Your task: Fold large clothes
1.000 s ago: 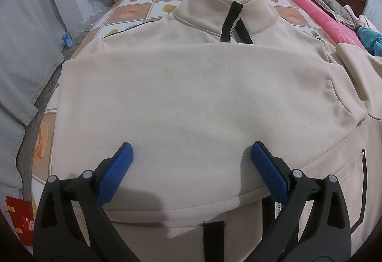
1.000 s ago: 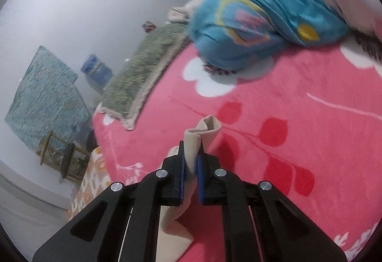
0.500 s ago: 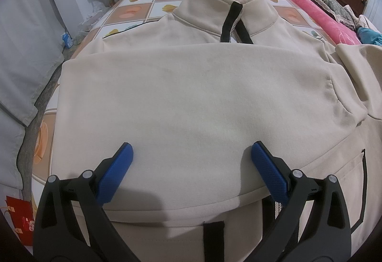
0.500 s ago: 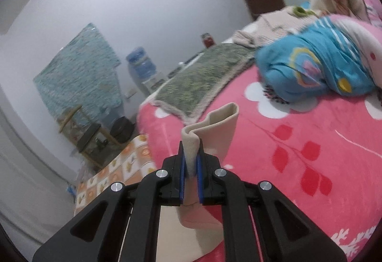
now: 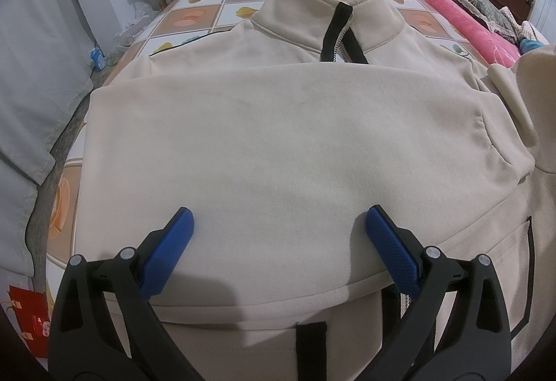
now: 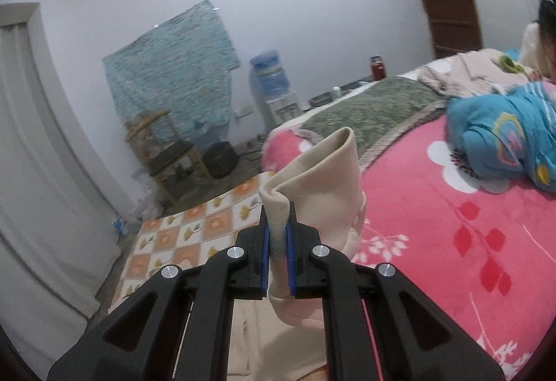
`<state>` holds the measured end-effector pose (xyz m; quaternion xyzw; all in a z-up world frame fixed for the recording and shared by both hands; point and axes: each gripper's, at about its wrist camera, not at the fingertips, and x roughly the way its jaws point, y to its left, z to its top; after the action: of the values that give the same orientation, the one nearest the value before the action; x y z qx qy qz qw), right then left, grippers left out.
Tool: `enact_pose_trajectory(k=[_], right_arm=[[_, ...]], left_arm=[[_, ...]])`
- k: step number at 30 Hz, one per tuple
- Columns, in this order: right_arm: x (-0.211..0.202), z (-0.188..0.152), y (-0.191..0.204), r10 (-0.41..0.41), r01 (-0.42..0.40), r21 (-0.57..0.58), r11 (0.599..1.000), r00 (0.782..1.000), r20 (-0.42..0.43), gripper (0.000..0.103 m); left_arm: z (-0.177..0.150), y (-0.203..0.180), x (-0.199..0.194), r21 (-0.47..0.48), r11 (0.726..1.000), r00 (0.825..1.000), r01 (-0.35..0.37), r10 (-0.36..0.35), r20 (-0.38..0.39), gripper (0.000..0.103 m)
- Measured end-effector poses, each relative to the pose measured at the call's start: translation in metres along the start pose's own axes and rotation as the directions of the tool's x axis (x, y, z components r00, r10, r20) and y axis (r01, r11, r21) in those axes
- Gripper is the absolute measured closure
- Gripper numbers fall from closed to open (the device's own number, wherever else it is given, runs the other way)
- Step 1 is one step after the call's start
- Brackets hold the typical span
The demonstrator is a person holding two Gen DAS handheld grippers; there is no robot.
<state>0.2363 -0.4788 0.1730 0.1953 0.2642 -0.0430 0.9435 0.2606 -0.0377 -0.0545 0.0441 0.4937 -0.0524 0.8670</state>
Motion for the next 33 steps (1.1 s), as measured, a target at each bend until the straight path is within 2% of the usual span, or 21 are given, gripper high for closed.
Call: enact_pose_trajectory(k=[4, 10, 13, 16, 17, 19, 20, 22, 23, 25, 29, 32, 33], right_arm=[[-0.006, -0.004, 0.021, 0.047, -0.047, -0.026, 0.999, 0.999, -0.001, 0.095], [-0.005, -0.009, 0.036, 0.065, -0.066, -0.043, 0.997, 0.998, -0.02, 0.095], [-0.005, -0.009, 0.044, 0.068, -0.069, -0.047, 0.996, 0.997, -0.019, 0.095], [-0.005, -0.009, 0.055, 0.081, -0.081, -0.06, 0.995, 0.997, -0.016, 0.095], [-0.005, -0.009, 0.06, 0.086, -0.087, -0.068, 0.994, 0.996, -0.015, 0.095], [-0.006, -0.01, 0.075, 0.102, -0.102, -0.096, 0.99, 0.995, -0.012, 0.095], [-0.006, -0.011, 0.083, 0.11, -0.111, -0.11, 0.988, 0.994, -0.012, 0.095], [-0.004, -0.013, 0.107, 0.142, -0.143, -0.147, 0.979, 0.99, -0.019, 0.095], [-0.004, -0.015, 0.117, 0.155, -0.157, -0.16, 0.975, 0.988, -0.022, 0.095], [-0.003, -0.022, 0.146, 0.192, -0.194, -0.204, 0.959, 0.981, -0.03, 0.095], [0.001, -0.049, 0.219, 0.279, -0.284, -0.315, 0.906, 0.958, -0.061, 0.095], [0.012, -0.084, 0.277, 0.317, -0.338, -0.419, 0.843, 0.941, -0.122, 0.094], [0.02, -0.097, 0.293, 0.325, -0.366, -0.442, 0.819, 0.931, -0.168, 0.091]], left_arm=[[0.0, 0.0, 0.0, 0.008, 1.0, 1.0, 0.003, -0.003, 0.001, 0.006], [0.001, 0.005, -0.002, 0.009, 1.0, 1.0, 0.016, -0.016, -0.003, 0.007], [-0.001, 0.018, -0.018, -0.039, 0.998, 0.998, 0.049, -0.047, 0.045, 0.008], [-0.006, 0.033, -0.039, -0.062, 0.997, 0.994, 0.039, -0.033, 0.102, 0.009], [-0.009, 0.039, -0.044, -0.071, 0.997, 0.993, 0.036, -0.027, 0.116, 0.011], [-0.018, 0.054, -0.054, -0.097, 0.994, 0.991, 0.041, -0.028, 0.134, 0.029], [-0.024, 0.063, -0.056, -0.116, 0.992, 0.99, 0.05, -0.034, 0.135, 0.033], [-0.031, 0.077, -0.056, -0.149, 0.987, 0.991, 0.065, -0.047, 0.124, 0.052], [-0.035, 0.085, -0.055, -0.167, 0.983, 0.991, 0.078, -0.059, 0.116, 0.057], [-0.042, 0.095, -0.054, -0.188, 0.978, 0.991, 0.093, -0.073, 0.113, 0.073], [-0.051, 0.113, -0.059, -0.231, 0.966, 0.988, 0.115, -0.088, 0.124, 0.086], [-0.056, 0.123, -0.07, -0.245, 0.962, 0.986, 0.121, -0.087, 0.144, 0.087], [-0.057, 0.125, -0.072, -0.245, 0.962, 0.985, 0.121, -0.086, 0.148, 0.088]])
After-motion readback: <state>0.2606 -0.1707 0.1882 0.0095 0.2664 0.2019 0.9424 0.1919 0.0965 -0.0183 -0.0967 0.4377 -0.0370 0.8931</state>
